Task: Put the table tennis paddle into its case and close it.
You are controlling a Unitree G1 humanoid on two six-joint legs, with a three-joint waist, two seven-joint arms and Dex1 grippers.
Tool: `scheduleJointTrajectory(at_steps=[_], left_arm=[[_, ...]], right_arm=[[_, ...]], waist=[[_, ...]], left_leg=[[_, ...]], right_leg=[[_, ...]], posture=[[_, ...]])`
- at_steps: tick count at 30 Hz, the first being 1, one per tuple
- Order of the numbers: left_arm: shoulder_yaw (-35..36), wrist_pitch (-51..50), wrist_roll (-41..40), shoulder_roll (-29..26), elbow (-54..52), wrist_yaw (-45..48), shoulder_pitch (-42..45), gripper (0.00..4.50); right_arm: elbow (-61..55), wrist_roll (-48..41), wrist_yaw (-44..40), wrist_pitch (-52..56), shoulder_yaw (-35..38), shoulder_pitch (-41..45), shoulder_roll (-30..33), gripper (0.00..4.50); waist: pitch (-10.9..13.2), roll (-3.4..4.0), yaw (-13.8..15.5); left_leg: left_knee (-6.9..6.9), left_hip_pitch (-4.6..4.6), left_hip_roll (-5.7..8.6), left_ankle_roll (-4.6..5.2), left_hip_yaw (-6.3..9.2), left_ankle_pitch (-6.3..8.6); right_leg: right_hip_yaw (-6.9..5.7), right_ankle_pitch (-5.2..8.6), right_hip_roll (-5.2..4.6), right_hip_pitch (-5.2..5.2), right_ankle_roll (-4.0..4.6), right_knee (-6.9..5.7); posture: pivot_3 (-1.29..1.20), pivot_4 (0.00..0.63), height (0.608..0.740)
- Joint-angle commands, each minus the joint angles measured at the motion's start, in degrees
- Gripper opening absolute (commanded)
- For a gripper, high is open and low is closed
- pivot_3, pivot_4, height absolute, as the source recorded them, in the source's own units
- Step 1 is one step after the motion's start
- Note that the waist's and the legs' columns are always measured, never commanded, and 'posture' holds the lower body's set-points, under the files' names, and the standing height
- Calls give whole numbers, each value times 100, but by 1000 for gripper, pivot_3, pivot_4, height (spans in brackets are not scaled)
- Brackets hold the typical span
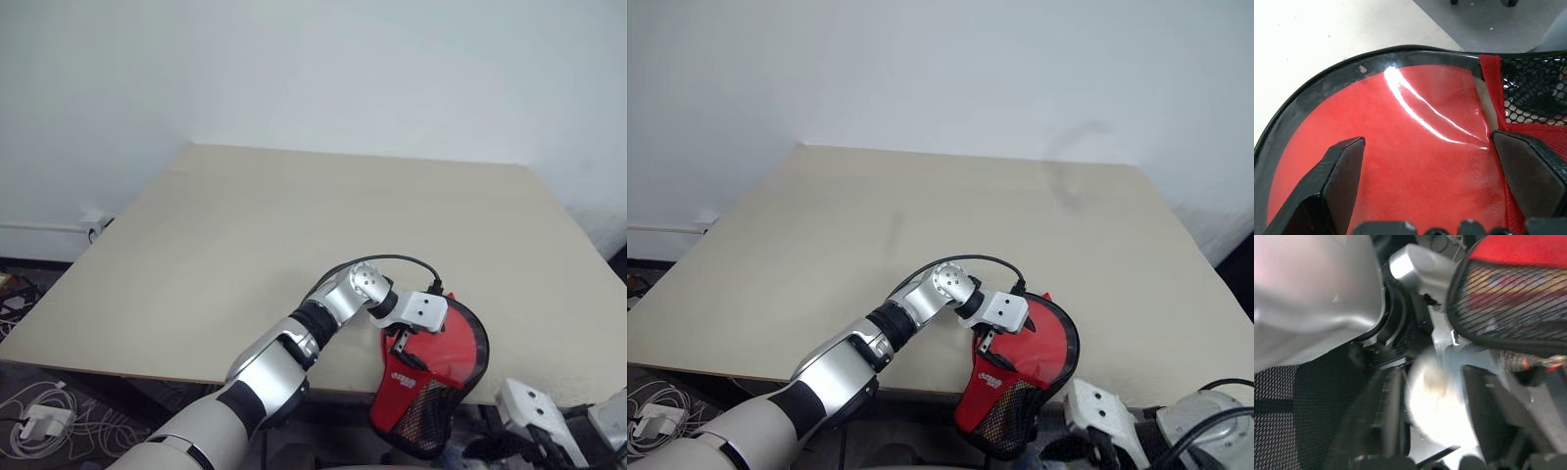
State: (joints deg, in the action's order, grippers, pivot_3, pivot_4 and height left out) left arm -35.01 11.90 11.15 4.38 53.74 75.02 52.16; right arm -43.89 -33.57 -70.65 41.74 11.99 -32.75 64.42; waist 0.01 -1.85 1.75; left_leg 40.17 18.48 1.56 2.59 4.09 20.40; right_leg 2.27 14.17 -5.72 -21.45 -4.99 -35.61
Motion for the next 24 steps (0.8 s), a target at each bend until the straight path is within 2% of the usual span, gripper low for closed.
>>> scheduleJointTrajectory(at_steps=[1, 4, 9, 15, 18, 20, 24], left_arm=[[-387, -171, 577, -438, 524, 230, -205, 4500], [-277, -216, 482, -520, 493, 263, -182, 4500], [181, -481, -9, -772, 115, 597, -165, 4500], [796, -1308, -765, -1277, -1003, 1227, -213, 4500], [1045, -1659, -934, -1774, -1692, 1270, -308, 4500], [1221, -1994, -1078, -2231, -2215, 1348, -504, 4500], [1395, -2417, -1208, -3184, -3294, 1422, -1213, 4500]], right_arm=[[210, -369, 26, 86, 333, 427, -88, 3092], [451, -805, 288, 315, 604, 952, -368, 3092], [1332, -1091, 1494, 619, 760, 2242, -1273, 3092], [2461, -142, 3048, -11, 405, 3377, -2446, 3092], [2808, 205, 3670, -174, 228, 3866, -2940, 3092], [2895, 290, 3766, -222, 84, 3996, -3132, 3092], [3046, 464, 3807, -328, -169, 4091, -3300, 3092]], waist=[[0, 0, -18], [0, -1, -29], [-4, 14, -138], [31, 98, -124], [40, 139, -119], [42, 149, -127], [49, 170, -163]], left_leg=[[0, -1, 0, 0, -2, 0], [0, -2, -3, 0, -2, 0], [-2, 0, -11, -1, -2, 0], [-5, 21, -2, -2, -13, -2], [5, 63, 18, -32, -18, -21], [18, 110, 27, -47, -14, -31], [10, 119, 28, -48, -24, -32]], right_leg=[[2, 0, 0, 0, 0, 0], [1, -3, 2, -1, 5, 0], [5, -8, 12, -9, 13, -2], [18, -13, 8, -40, 20, -13], [23, -14, -10, -81, 18, -26], [25, -15, -13, -124, 16, -35], [25, -15, -16, -145, 17, -43]], posture=[[0, 0, 716], [0, 0, 716], [0, 0, 716], [0, 0, 716], [0, 0, 716], [0, 0, 716], [0, 0, 716]])
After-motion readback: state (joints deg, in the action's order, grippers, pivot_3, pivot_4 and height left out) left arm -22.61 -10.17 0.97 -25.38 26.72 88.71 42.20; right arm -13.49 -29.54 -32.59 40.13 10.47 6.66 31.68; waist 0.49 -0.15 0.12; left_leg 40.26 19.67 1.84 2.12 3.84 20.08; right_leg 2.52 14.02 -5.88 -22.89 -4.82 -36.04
